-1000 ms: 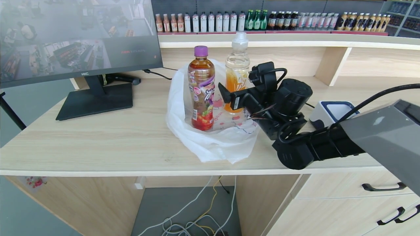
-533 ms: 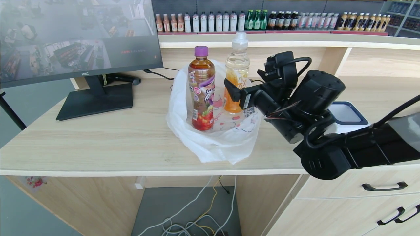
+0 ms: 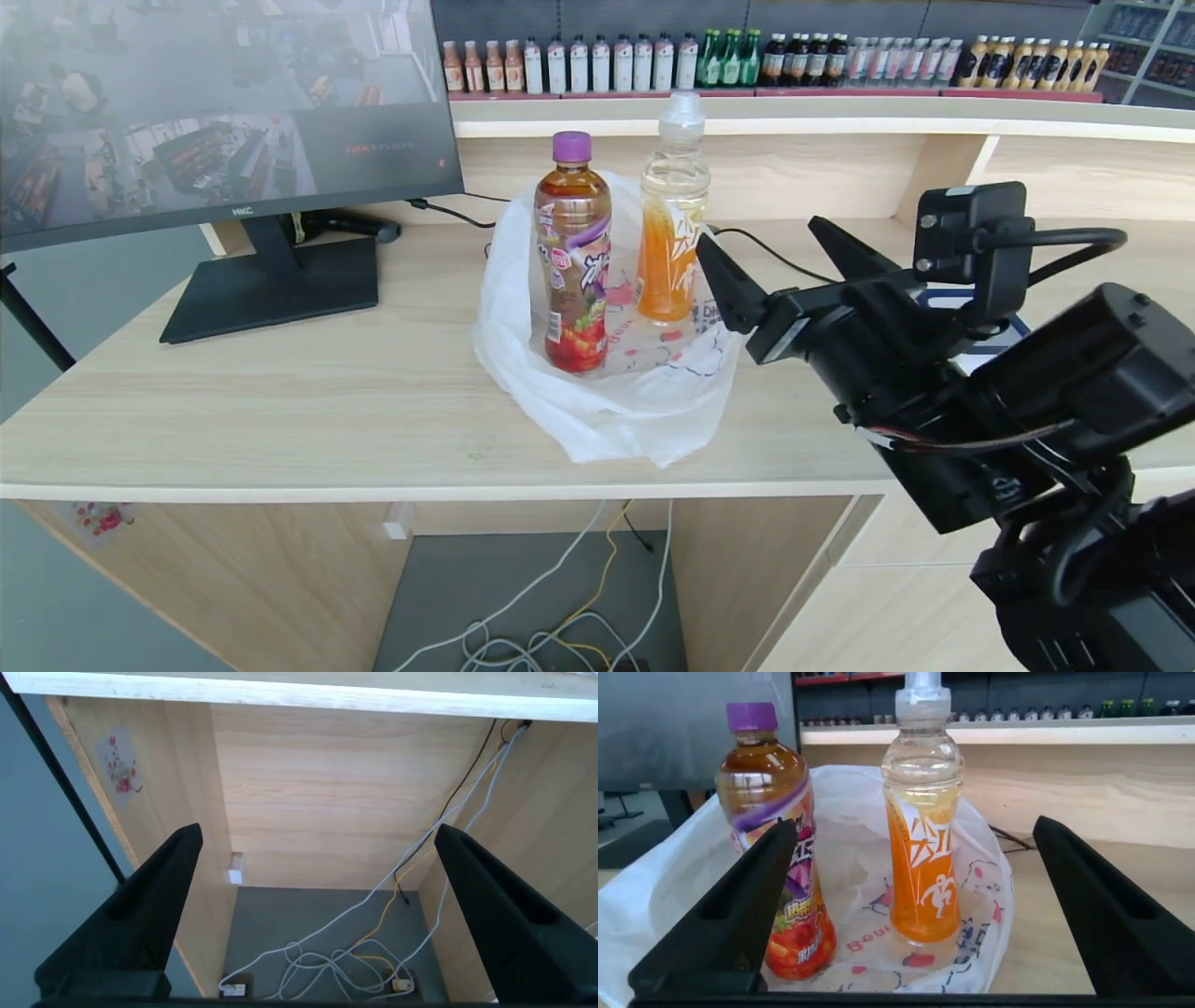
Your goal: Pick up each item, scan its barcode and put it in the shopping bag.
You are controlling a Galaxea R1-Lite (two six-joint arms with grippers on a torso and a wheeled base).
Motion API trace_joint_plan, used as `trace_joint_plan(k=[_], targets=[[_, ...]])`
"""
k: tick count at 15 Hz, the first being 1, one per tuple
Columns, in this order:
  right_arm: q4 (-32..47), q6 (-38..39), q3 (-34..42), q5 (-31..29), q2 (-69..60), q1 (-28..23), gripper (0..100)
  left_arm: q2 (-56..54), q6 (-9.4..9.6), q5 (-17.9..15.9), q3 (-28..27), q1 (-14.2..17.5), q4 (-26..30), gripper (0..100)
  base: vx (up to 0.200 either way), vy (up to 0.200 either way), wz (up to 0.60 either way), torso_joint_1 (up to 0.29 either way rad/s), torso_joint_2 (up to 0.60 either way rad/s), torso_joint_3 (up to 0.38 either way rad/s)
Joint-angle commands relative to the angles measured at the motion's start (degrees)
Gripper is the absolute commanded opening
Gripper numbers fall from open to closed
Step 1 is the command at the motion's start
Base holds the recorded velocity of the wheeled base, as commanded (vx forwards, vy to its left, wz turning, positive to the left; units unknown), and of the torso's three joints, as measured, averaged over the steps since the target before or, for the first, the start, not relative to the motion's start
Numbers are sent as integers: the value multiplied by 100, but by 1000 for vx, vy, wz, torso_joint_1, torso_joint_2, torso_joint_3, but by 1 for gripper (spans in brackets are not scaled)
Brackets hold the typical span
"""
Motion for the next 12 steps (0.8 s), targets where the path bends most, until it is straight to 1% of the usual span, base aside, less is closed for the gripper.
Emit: trace_joint_plan(k=[1, 2, 3, 5, 7, 8, 9, 11, 12], targets=[[-9, 13, 373, -4, -201, 55, 100, -2, 2, -1, 0, -1, -1, 100, 0, 0, 0, 0, 0, 0], [-9, 22, 601, 5, -333, 117, 100, -2, 11, -1, 0, -1, -1, 100, 0, 0, 0, 0, 0, 0], [-9, 22, 663, 5, -394, 143, 100, -2, 11, -1, 0, -1, -1, 100, 0, 0, 0, 0, 0, 0], [-9, 22, 715, 5, -500, 398, 100, -2, 2, -1, 0, -1, -1, 100, 0, 0, 0, 0, 0, 0], [-9, 22, 803, 5, -544, 407, 100, -2, -7, -1, 0, -1, -1, 100, 0, 0, 0, 0, 0, 0], [-9, 22, 803, 5, -570, 407, 100, -2, -25, -1, 0, -1, -1, 100, 0, 0, 0, 0, 0, 0], [-9, 22, 812, 5, -605, 407, 100, -2, -148, -1, 0, -1, -10, 100, 0, 0, 0, 0, 0, 0], [-9, 31, 838, 5, -684, 398, 100, -2, -165, -1, 0, -1, -10, 100, 0, 0, 0, 0, 0, 0], [-9, 40, 979, 5, -754, 398, 100, -2, -165, -1, 0, -1, -10, 100, 0, 0, 0, 0, 0, 0]])
